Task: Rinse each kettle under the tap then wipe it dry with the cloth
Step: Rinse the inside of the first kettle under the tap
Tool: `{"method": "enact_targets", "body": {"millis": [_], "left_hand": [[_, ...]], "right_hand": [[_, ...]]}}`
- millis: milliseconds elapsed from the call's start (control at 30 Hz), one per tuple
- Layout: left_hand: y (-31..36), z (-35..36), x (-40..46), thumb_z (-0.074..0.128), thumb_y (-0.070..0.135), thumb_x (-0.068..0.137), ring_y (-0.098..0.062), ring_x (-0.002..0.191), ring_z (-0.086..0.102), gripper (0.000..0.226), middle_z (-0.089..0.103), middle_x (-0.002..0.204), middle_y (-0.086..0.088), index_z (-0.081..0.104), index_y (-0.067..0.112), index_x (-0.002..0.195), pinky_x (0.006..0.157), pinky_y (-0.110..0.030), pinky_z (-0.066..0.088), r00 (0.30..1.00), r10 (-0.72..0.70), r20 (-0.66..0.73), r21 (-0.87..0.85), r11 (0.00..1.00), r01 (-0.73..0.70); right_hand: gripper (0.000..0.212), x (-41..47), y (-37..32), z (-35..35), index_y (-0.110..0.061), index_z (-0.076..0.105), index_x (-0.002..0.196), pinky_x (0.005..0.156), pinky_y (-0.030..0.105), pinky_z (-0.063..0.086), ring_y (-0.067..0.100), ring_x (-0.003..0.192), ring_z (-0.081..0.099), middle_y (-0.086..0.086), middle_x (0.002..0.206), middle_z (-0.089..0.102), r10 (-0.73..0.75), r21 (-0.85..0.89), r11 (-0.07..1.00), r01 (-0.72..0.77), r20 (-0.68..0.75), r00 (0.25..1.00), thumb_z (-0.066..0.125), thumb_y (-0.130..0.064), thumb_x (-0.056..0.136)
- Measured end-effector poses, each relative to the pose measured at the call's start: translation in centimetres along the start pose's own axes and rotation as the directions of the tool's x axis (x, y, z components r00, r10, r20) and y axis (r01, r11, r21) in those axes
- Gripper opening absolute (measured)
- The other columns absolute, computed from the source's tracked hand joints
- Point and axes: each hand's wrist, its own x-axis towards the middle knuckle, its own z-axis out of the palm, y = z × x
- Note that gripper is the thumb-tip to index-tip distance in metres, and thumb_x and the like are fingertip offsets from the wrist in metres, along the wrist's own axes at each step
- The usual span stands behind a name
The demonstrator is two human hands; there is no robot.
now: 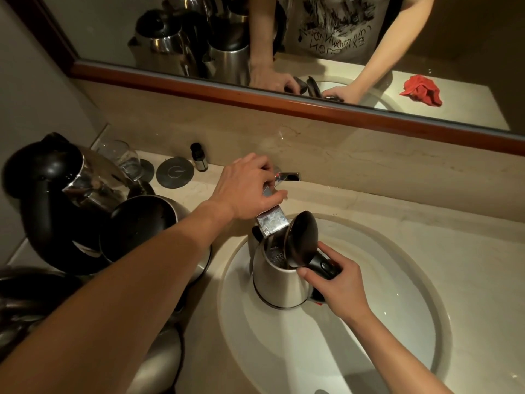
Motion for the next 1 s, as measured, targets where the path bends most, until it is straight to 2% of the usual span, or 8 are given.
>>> {"method": "enact_targets", "body": {"millis": [100, 233, 400, 500, 600, 700, 867, 1000], "left_hand": [[0.02, -0.06, 0.07, 0.041, 0.066, 0.081, -0.011, 0.094, 0.045, 0.034, 0.055, 0.099, 0.009, 0.051, 0.034, 0.072, 0.072, -0.028, 0.024, 1.000, -0.006, 0.007, -0.004, 1.000, 0.006], [0.04, -0.09, 0.22, 0.043, 0.066, 0.081, -0.009, 0.094, 0.043, 0.036, 0.049, 0.097, 0.012, 0.056, 0.034, 0.072, 0.072, -0.028, 0.025, 0.999, -0.018, 0.030, 0.008, 1.000, 0.018], [0.20, -0.21, 0.08, 0.044, 0.065, 0.081, -0.011, 0.095, 0.045, 0.033, 0.045, 0.095, 0.013, 0.052, 0.034, 0.072, 0.072, -0.028, 0.025, 0.999, -0.023, 0.041, 0.008, 1.000, 0.023], [0.16, -0.22, 0.08, 0.041, 0.066, 0.081, -0.012, 0.096, 0.046, 0.034, 0.045, 0.095, 0.014, 0.051, 0.035, 0.073, 0.072, -0.029, 0.025, 0.999, -0.027, 0.041, 0.005, 1.000, 0.027], [0.12, -0.21, 0.10, 0.035, 0.070, 0.078, -0.013, 0.096, 0.046, 0.039, 0.048, 0.095, 0.013, 0.050, 0.035, 0.073, 0.071, -0.029, 0.025, 0.999, -0.027, 0.029, -0.001, 1.000, 0.027], [0.09, -0.10, 0.10, 0.033, 0.071, 0.078, -0.013, 0.096, 0.047, 0.040, 0.053, 0.097, 0.010, 0.052, 0.036, 0.073, 0.070, -0.029, 0.025, 1.000, -0.015, 0.021, 0.006, 1.000, 0.014], [-0.04, 0.00, 0.09, 0.043, 0.065, 0.081, -0.013, 0.096, 0.047, 0.039, 0.051, 0.097, 0.011, 0.062, 0.032, 0.075, 0.070, -0.028, 0.024, 1.000, -0.007, 0.015, 0.012, 1.000, 0.007], [0.01, -0.08, 0.08, 0.042, 0.066, 0.081, -0.013, 0.096, 0.047, 0.038, 0.051, 0.096, 0.011, 0.060, 0.033, 0.074, 0.070, -0.029, 0.025, 1.000, -0.012, 0.016, 0.013, 1.000, 0.011]], "right_hand": [[0.064, 0.01, 0.00, -0.07, -0.043, 0.067, 0.119, 0.081, 0.006, 0.050, -0.008, 0.095, 0.072, -0.029, 0.098, 0.078, -0.008, 0.005, 1.000, 0.008, -0.004, 1.000, 0.091, -0.003, 0.075], [0.064, -0.05, 0.27, -0.08, -0.042, 0.069, 0.124, 0.073, 0.016, 0.054, 0.001, 0.078, 0.073, -0.016, 0.093, 0.081, -0.003, 0.010, 1.000, 0.003, 0.001, 1.000, 0.093, -0.009, 0.075], [0.064, -0.14, -0.07, 0.05, -0.041, 0.068, 0.122, 0.077, 0.009, 0.052, -0.002, 0.089, 0.074, -0.024, 0.095, 0.079, -0.015, -0.001, 1.000, 0.015, -0.003, 1.000, 0.093, -0.007, 0.074], [0.065, -0.09, 0.30, 0.04, -0.048, 0.067, 0.120, 0.073, 0.013, 0.052, -0.001, 0.076, 0.071, -0.023, 0.086, 0.078, -0.011, -0.002, 1.000, 0.011, -0.003, 1.000, 0.093, -0.010, 0.074], [0.064, -0.03, 0.53, 0.02, -0.046, 0.068, 0.123, 0.071, 0.019, 0.052, -0.002, 0.068, 0.067, -0.022, 0.080, 0.075, -0.003, 0.001, 1.000, 0.003, -0.002, 1.000, 0.094, -0.012, 0.075], [0.065, 0.04, 0.60, 0.00, -0.046, 0.068, 0.123, 0.069, 0.019, 0.050, -0.004, 0.064, 0.064, -0.022, 0.078, 0.074, 0.006, 0.012, 1.000, -0.006, 0.009, 1.000, 0.094, -0.011, 0.075], [0.070, 0.02, 0.58, 0.14, -0.038, 0.070, 0.132, 0.070, 0.023, 0.049, -0.003, 0.062, 0.063, -0.016, 0.084, 0.076, 0.037, 0.049, 0.998, -0.038, 0.019, 0.999, 0.092, -0.034, 0.065], [0.074, -0.02, 0.50, 0.14, -0.035, 0.071, 0.133, 0.073, 0.026, 0.052, -0.001, 0.067, 0.066, -0.013, 0.089, 0.079, 0.047, 0.042, 0.998, -0.047, 0.008, 0.999, 0.091, -0.039, 0.062]]}}
